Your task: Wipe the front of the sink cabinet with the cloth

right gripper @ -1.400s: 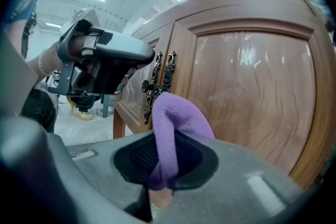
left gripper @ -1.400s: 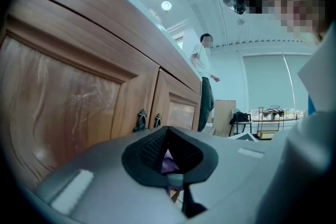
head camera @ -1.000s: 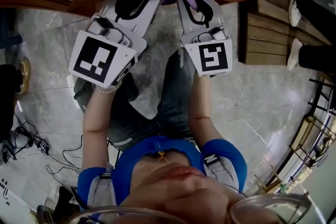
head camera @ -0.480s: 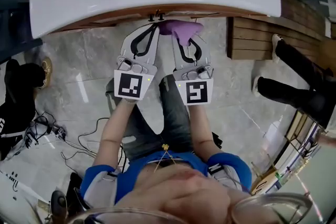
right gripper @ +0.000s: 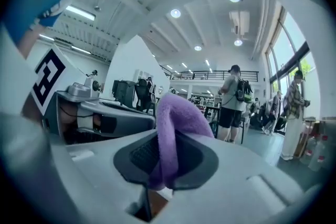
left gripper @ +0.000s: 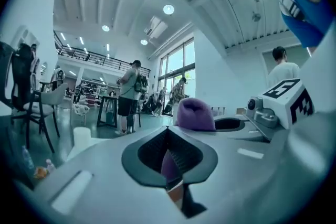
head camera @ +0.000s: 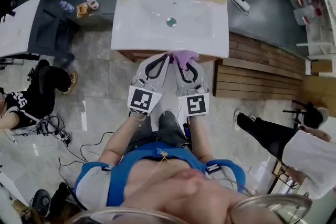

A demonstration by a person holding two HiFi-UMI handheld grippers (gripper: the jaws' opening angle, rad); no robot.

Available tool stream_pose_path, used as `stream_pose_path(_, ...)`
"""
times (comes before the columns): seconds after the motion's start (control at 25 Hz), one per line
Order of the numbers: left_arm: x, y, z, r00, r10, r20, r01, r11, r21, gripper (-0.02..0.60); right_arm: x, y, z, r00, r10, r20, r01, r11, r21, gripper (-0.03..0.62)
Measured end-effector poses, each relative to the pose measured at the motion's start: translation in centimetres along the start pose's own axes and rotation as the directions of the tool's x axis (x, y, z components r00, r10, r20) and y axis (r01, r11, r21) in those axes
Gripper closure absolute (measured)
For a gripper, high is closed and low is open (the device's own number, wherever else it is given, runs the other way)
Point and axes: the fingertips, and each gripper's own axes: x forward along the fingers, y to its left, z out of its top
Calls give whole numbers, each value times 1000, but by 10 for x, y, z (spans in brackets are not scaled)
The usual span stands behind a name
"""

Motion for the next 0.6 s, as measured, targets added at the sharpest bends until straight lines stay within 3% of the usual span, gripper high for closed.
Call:
stream_pose_path(0.28, -20, 8, 111, 998, -14, 64, 13, 1000, 20, 585, -7, -9, 96, 995, -50, 89, 49, 999, 5, 539)
stream_pose_path(0.44, -29, 0, 136, 996, -28, 82, 22, 998, 62, 584, -16, -11, 115, 987, -69, 147, 65, 997, 32, 539)
stream_pose_path(0.6, -31, -16, 151, 994, -23, 103, 18, 998, 53, 584, -25, -9, 131, 985, -43, 167, 36, 998, 46, 539)
